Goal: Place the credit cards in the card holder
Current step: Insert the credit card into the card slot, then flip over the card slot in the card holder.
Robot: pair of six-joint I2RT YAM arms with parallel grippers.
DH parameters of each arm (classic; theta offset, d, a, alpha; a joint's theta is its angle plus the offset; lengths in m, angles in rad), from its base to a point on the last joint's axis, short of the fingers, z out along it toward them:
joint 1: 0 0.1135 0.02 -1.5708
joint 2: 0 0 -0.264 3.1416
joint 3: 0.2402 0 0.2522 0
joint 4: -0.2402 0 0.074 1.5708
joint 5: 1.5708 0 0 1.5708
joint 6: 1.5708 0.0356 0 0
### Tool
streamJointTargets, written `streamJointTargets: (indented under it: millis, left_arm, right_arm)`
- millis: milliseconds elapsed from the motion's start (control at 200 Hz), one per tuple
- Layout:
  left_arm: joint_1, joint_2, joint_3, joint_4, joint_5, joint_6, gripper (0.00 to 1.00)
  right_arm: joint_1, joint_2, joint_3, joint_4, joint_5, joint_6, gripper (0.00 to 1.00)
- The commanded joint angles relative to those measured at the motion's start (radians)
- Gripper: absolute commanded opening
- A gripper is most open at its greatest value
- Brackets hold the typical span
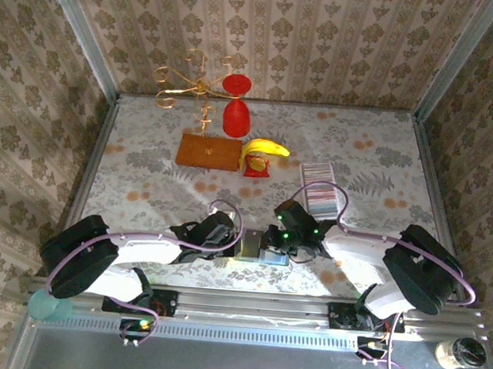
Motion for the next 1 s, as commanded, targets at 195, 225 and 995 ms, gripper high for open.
streamJointTargets:
  millis: [195,225,995]
  left_arm:
    - [-0.016,-0.024,-0.043,-0.058,-0.012,-0.018,0.0]
    - [-0.015,-0.026,-0.046,-0.059,-0.016,-0.02,0.0]
    - [-0.024,-0.073,-0.083,-0.06,-0.035,-0.048,0.0]
  right_arm:
    - [0.036,0.063,0.078,-0.057,0.031,-0.038,0.13]
    - [0.037,0.062,0.078,-0.055,0.034,-0.039,0.13]
    - [0.095,-0.248,-0.062,-0.242,0.242,0.04,0.39]
